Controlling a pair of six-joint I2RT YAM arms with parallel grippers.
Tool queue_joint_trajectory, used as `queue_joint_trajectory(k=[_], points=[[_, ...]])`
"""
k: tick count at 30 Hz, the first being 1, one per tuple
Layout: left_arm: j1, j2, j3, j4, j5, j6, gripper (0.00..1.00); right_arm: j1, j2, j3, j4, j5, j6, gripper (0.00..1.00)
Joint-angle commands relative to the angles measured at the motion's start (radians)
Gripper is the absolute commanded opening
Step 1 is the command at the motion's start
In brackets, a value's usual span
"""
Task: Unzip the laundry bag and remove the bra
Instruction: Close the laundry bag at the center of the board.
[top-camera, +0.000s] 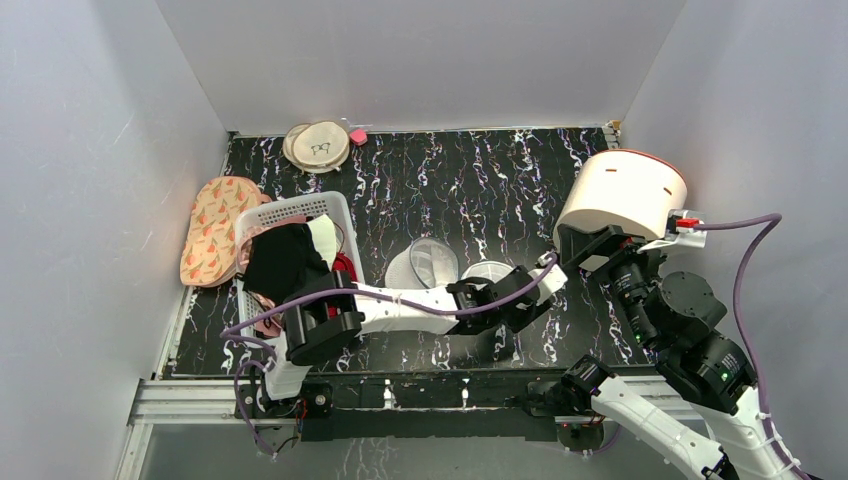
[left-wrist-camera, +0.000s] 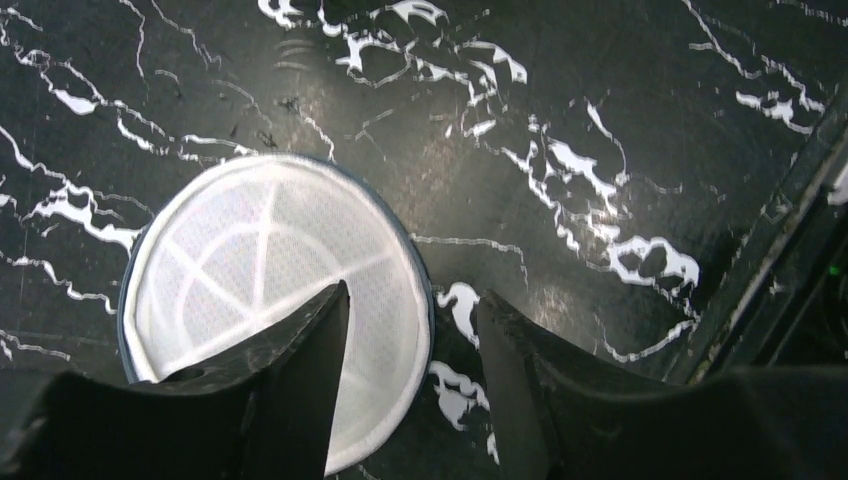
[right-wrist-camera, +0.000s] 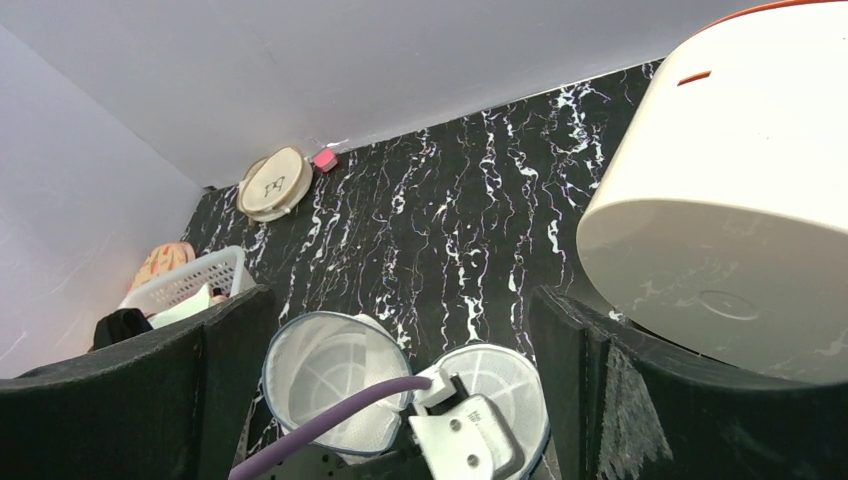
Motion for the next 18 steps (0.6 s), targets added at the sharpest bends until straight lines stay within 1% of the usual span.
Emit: queue_joint_trajectory(k=[1,5,7,13,16,18], points=[[0.010,0.071,0.094,-0.005,-0.035,-0.034,0.50,-0.003,0.004,0.040,0.036,0.003,-0.010,0.98],[0.027,0.147,0.163,-0.036,-0.043,-0.058,0.54,-0.002,-0.005,0.047,0.015,0.009,-0.011,0.98],[0.034,0.180,0.207,-0.064,-0.048,-0.074,0.54,-0.002,-0.012,0.045,0.010,0.010,-0.006,0.98],[0.040,0.243,0.249,-0.133,-0.065,-0.111,0.51,-0.002,-0.014,0.039,0.007,0.011,-0.003,0.98],[0.042,0.269,0.263,-0.175,-0.074,-0.165,0.49,-0.003,-0.012,0.033,0.015,0.010,-0.003,0.98],[0.048,0.284,0.263,-0.196,-0.061,-0.197,0.44,-0.003,-0.008,0.031,0.020,0.006,-0.004,0.98]])
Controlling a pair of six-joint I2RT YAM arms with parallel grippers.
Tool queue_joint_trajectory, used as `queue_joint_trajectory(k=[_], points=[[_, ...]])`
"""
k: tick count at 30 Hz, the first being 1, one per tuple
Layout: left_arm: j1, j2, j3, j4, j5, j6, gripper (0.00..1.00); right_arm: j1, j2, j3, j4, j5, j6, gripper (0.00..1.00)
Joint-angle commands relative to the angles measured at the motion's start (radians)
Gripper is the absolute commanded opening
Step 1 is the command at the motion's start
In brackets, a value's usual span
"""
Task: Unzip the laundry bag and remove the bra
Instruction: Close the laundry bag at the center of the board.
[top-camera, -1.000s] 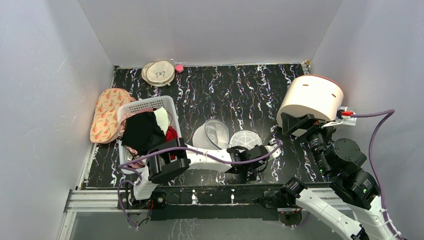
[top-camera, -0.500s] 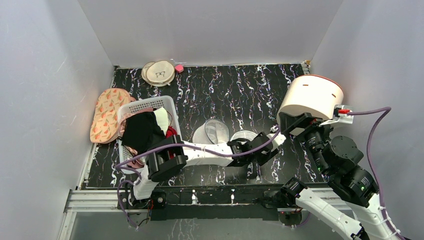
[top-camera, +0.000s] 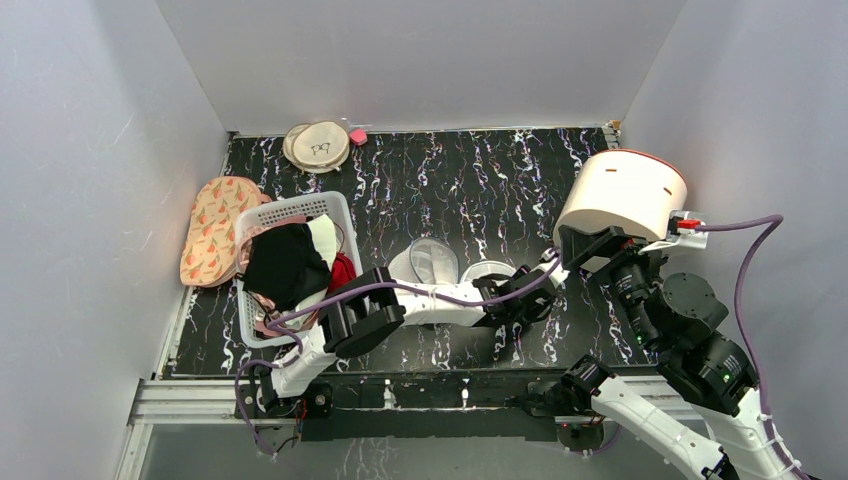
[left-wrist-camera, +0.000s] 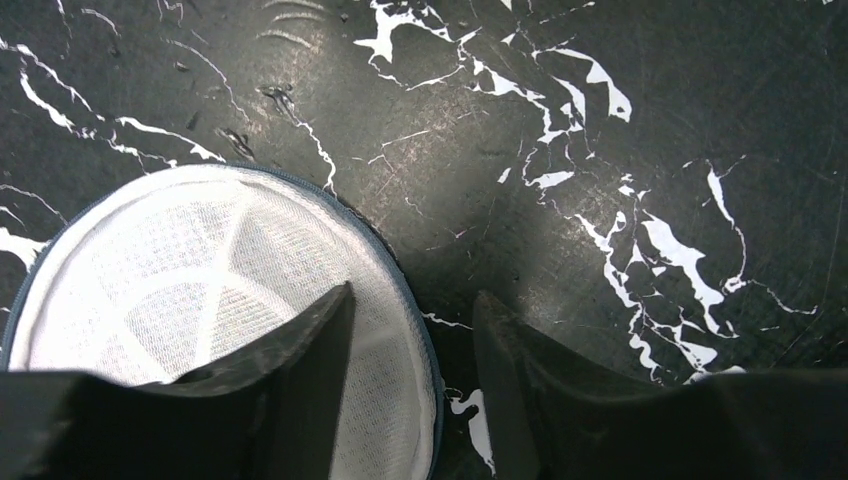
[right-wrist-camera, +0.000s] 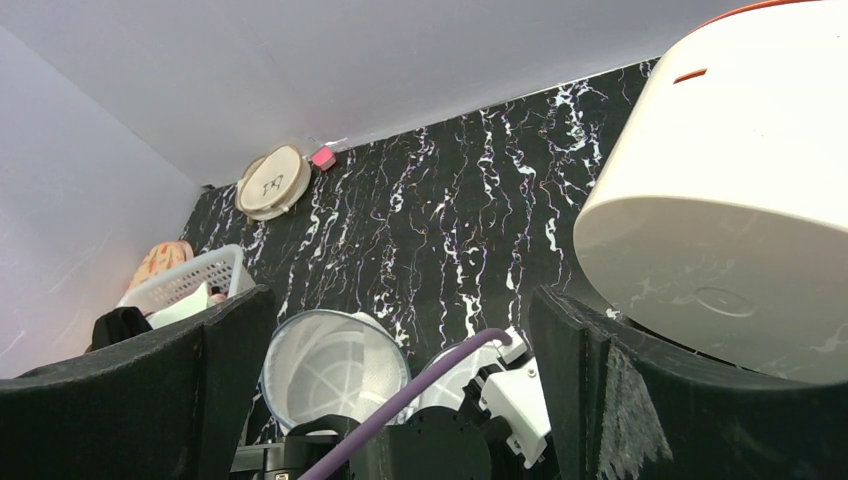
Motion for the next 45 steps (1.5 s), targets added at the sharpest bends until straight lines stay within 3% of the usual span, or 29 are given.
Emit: queue_joint_trajectory(k=[1,6,13,25,36,45], points=[[0.015,0.028,0.024,-0.105,-0.007,-0.084,0.38,-0.002,-0.001,0.027,0.033,0.002,-0.003,0.98],[0.037,0.029,0.016,-0.133,0.063,-0.140,0.15,-0.002,0.000,0.023,0.034,0.002,-0.002,0.98],[0.056,-0.055,-0.019,-0.098,0.148,-0.146,0.00,-0.002,0.004,0.016,0.039,-0.001,0.003,0.98],[0.120,-0.351,-0.212,0.077,0.289,-0.188,0.00,-0.002,0.012,0.033,0.059,-0.005,0.004,0.98],[0.213,-0.575,-0.395,0.334,0.485,-0.347,0.00,-0.003,0.007,0.072,0.096,-0.009,0.002,0.98],[0.272,-0.702,-0.574,0.657,0.577,-0.562,0.00,-0.002,0.026,0.062,0.099,-0.027,0.009,0.98]])
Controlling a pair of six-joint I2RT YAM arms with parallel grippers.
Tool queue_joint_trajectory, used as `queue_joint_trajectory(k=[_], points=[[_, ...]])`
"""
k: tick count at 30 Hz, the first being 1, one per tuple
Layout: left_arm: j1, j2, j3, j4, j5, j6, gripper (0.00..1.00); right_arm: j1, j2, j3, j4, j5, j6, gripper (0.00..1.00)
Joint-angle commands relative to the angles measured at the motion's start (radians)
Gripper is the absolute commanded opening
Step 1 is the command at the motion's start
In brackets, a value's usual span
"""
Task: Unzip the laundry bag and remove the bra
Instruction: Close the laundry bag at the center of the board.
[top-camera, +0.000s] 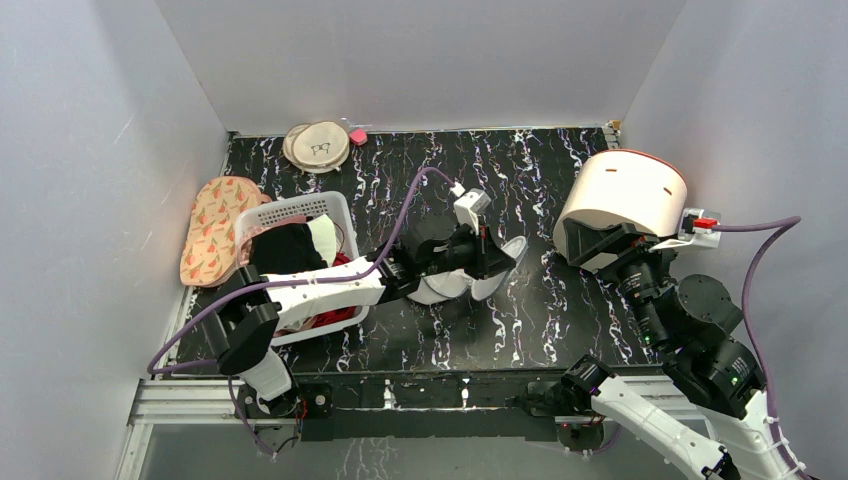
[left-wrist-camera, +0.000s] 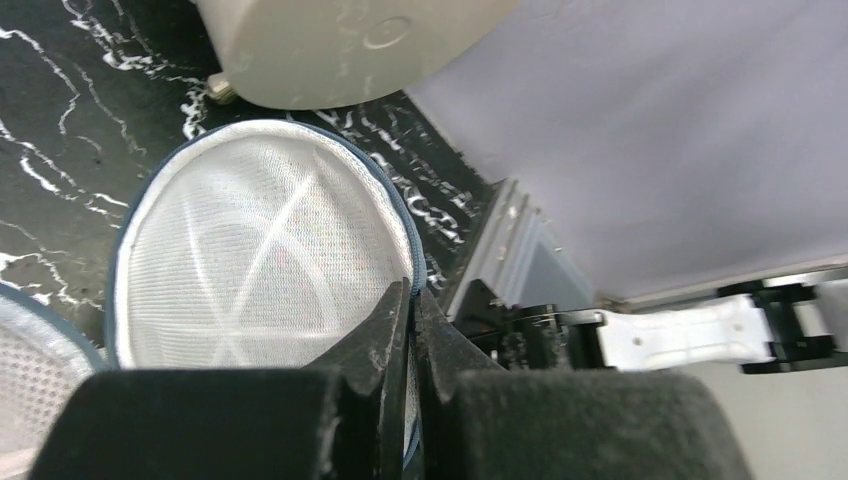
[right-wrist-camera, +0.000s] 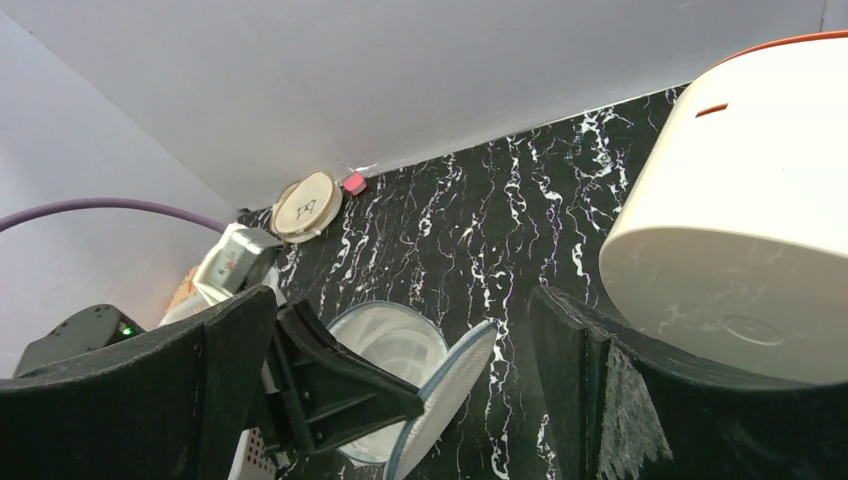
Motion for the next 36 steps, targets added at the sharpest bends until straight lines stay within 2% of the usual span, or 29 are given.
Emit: queue_joint_trajectory(k=[1,5,10,14,20,24,28,36], points=[[0.037,-0.089,-0.065,0.219,0.072,-0.140,0.00,-0.002,0.021,0.022,0.057,-0.014,0.006,0.98],[0.049,-0.128,-0.127,0.274,0.076,-0.177,0.00,-0.003,0.029,0.016,0.064,-0.022,0.009,0.98],[0.086,-0.193,-0.222,0.248,0.008,-0.214,0.00,-0.002,0.040,0.005,0.077,-0.034,0.012,0.98],[0.161,-0.254,-0.350,0.269,-0.035,-0.336,0.00,-0.002,0.053,-0.002,0.079,-0.042,0.014,0.98],[0.266,-0.300,-0.528,0.412,-0.020,-0.524,0.00,-0.002,0.069,-0.017,0.098,-0.055,0.016,0.98],[0.293,-0.341,-0.591,0.385,-0.095,-0.512,0.00,-0.002,0.093,-0.025,0.105,-0.075,0.016,0.98],[0.332,-0.342,-0.607,0.295,-0.107,-0.502,0.00,-0.002,0.130,-0.043,0.108,-0.117,0.016,0.98],[0.351,-0.352,-0.682,0.229,-0.185,-0.543,0.00,-0.003,0.297,-0.084,0.122,-0.300,0.038,0.98]])
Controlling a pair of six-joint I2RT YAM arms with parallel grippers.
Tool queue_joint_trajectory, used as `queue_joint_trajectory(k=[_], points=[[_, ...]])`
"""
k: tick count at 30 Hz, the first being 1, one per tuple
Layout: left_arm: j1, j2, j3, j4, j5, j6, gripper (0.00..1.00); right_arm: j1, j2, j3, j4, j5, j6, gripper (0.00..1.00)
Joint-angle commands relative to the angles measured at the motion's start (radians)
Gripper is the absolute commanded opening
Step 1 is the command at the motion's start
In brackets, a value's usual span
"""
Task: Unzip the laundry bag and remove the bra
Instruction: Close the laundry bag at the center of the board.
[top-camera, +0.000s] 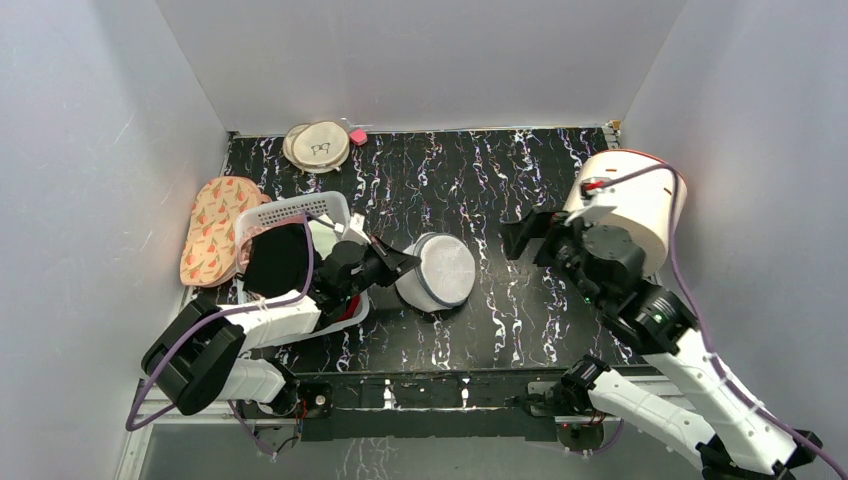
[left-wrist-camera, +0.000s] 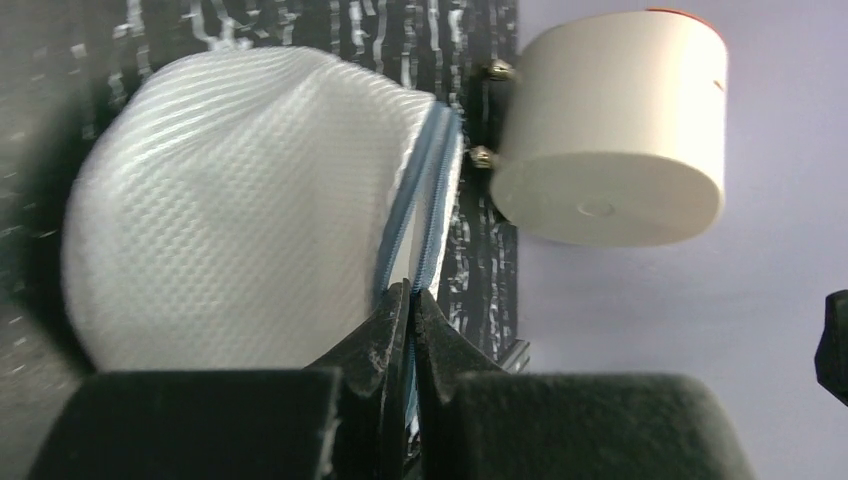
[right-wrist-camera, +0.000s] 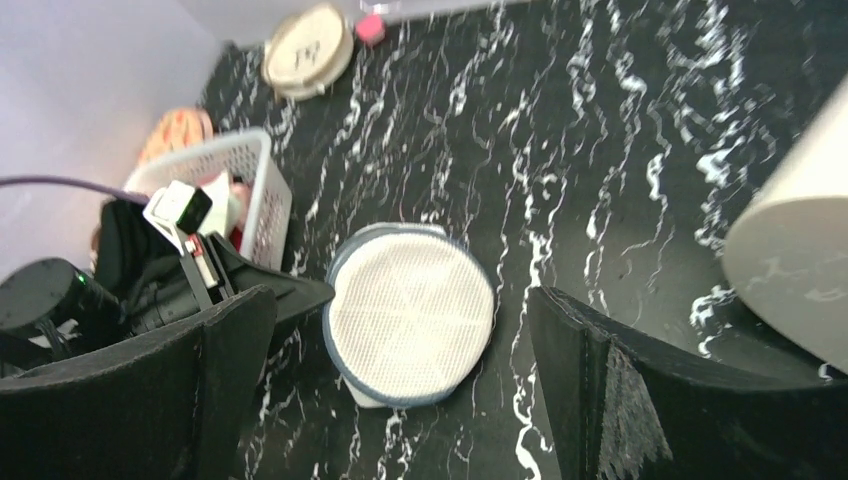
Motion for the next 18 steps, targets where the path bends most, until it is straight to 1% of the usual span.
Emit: queue_joint_trajectory(k=[1,4,8,12,15,18], points=[[0.008,-0.046,-0.034,-0.070,-0.085,-0.022,0.00,-0.002,0.081,-0.028,0.065,-0.130,0.021,0.98],[0.008,-0.035,-0.007,-0.205,-0.116,-0.011,0.00,-0.002,0.129,-0.049,0.099,-0.194,0.031,0.98],[0.008,0.000,0.047,-0.375,-0.148,-0.010,0.00,-0.003,0.170,-0.074,0.130,-0.238,0.047,0.98],[0.008,0.010,0.083,-0.450,-0.167,0.012,0.00,-0.002,0.177,-0.077,0.133,-0.242,0.053,0.98],[0.008,0.001,0.126,-0.478,-0.165,0.073,0.00,-0.002,0.168,-0.076,0.127,-0.230,0.051,0.98],[0.007,-0.007,0.181,-0.522,-0.158,0.120,0.16,-0.002,0.164,-0.076,0.121,-0.216,0.047,0.98]])
